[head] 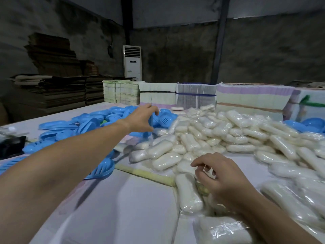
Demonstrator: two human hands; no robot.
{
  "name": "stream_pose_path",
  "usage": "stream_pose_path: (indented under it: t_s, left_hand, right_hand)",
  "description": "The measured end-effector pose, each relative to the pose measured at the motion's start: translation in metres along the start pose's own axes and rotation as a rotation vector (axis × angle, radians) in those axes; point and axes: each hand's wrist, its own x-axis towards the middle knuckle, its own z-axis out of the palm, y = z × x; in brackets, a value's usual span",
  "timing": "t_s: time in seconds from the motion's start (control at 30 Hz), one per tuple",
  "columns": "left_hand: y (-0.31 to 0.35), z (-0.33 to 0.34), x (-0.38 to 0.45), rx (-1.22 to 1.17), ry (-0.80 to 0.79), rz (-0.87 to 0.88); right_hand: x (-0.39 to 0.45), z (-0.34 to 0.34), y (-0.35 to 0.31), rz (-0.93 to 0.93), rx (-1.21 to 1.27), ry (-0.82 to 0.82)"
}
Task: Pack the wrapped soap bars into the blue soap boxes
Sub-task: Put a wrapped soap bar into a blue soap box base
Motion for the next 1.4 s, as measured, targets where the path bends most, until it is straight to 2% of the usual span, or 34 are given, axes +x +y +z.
stream_pose_path:
  t_s: [0.17,0.27,0.37,0.47,0.53,0.63,0.7,0.77,0.93,1.07,1.3,1.4]
  left_hand:
    - [0.078,-0.006,-0.027,-0.481,0.280,0.102]
    - [0.128,-0.002,-0.049,-0.795,0.320,0.072]
    - [0.165,0.015,-0.067,-0.995,0.312,0.056]
    - [0.186,0.029,-0.079,-1.088,0.273,0.011]
    - [0.193,0.033,-0.087,-1.049,0.208,0.011]
    - [0.193,0.038,-0.103,-0.977,0.097,0.119]
    - [0.189,0.037,-0.110,-0.904,0.024,0.191]
    - [0.185,0.036,-0.110,-0.917,-0.032,0.176]
    - [0.180,0.034,-0.108,-0.969,-0.118,0.109]
    - [0.178,0.036,-0.108,-0.978,-0.117,0.123]
    - [0.179,0.036,-0.108,-0.943,-0.150,0.155]
    - [0.179,0.038,-0.107,-0.929,-0.138,0.144]
  right_hand:
    - [0.000,-0.001,0.000,0.016,-0.001,0.051]
    - [0.002,-0.007,-0.001,0.025,-0.025,0.123]
    - [0.004,-0.014,-0.004,0.025,0.010,0.306]
    - [0.004,-0.026,-0.007,0.064,0.147,0.483]
    - [0.005,-0.036,-0.007,0.091,0.181,0.552]
    - [0.006,-0.054,-0.004,0.175,0.136,0.606]
    - [0.006,-0.066,0.002,0.310,0.074,0.555]
    - [0.005,-0.078,0.011,0.442,-0.030,0.431]
    - [-0.002,-0.115,0.026,0.725,-0.424,-0.136]
    - [-0.006,-0.125,0.027,0.826,-0.489,-0.333]
    - [-0.006,-0.117,0.024,0.860,-0.656,-0.461]
    - [-0.007,-0.112,0.024,0.831,-0.656,-0.401]
